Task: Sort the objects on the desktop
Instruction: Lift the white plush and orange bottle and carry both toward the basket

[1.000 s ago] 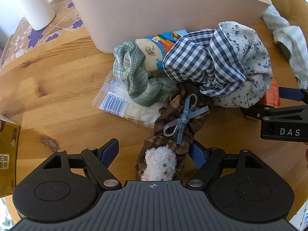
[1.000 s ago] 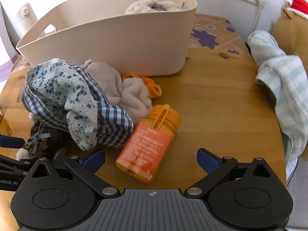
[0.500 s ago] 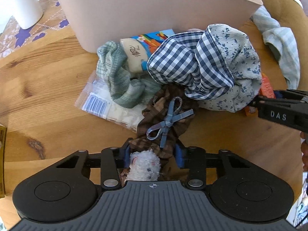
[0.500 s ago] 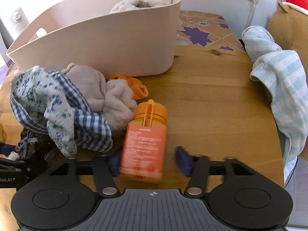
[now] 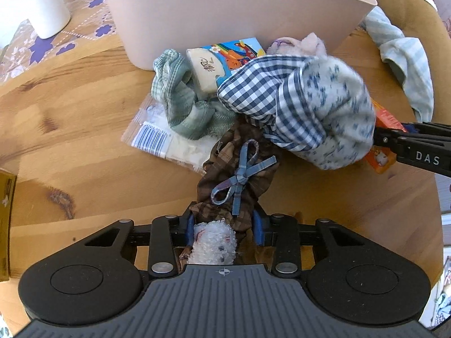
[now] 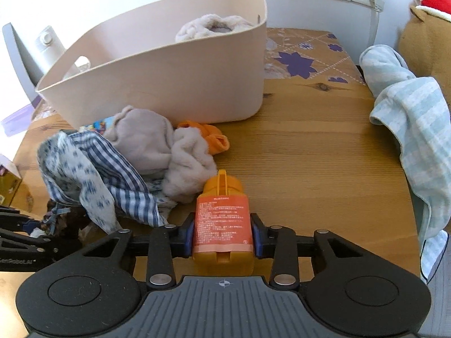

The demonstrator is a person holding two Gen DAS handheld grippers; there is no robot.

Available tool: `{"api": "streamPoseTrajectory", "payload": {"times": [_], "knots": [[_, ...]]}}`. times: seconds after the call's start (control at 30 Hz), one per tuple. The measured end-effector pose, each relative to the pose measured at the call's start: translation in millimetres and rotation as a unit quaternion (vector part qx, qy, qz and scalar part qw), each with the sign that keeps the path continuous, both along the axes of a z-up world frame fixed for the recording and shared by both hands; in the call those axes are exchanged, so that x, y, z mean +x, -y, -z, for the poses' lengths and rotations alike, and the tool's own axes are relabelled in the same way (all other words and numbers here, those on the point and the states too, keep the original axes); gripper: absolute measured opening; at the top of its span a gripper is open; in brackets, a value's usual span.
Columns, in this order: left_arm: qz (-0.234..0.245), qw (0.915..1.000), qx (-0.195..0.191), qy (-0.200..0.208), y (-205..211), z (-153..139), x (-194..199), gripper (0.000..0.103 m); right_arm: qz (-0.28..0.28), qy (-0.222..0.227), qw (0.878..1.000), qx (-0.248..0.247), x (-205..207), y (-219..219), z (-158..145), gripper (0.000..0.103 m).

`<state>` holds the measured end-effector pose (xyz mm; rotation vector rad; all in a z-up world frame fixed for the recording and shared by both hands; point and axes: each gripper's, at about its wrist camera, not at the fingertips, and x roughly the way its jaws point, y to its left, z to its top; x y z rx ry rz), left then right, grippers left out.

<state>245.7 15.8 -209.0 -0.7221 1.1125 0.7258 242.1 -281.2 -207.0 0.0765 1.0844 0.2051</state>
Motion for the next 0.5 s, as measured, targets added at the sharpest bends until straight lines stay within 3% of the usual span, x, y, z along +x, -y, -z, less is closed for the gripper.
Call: {"api": "streamPoseTrajectory", "payload": {"times": [0.5], "knots": [[-0.038,0.9989,0.027,0.009,5.1,-24.2,-18.1,0.038,-0.01,0.031,0.999,0.017,-19.8,6.1,-26.7,0.036]]}}
